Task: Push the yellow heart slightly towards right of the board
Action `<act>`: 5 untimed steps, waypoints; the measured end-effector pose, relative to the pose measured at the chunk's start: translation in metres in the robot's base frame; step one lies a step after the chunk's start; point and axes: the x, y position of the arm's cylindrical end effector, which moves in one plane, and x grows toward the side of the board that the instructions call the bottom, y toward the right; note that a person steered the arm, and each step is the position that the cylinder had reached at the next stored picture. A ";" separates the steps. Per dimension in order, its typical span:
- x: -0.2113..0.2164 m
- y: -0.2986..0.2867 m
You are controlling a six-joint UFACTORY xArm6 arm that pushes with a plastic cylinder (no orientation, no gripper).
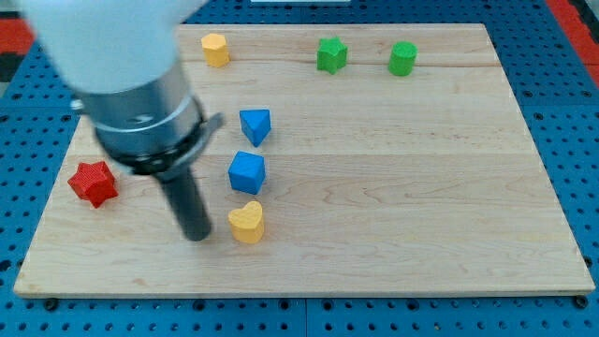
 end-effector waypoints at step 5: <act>0.009 0.143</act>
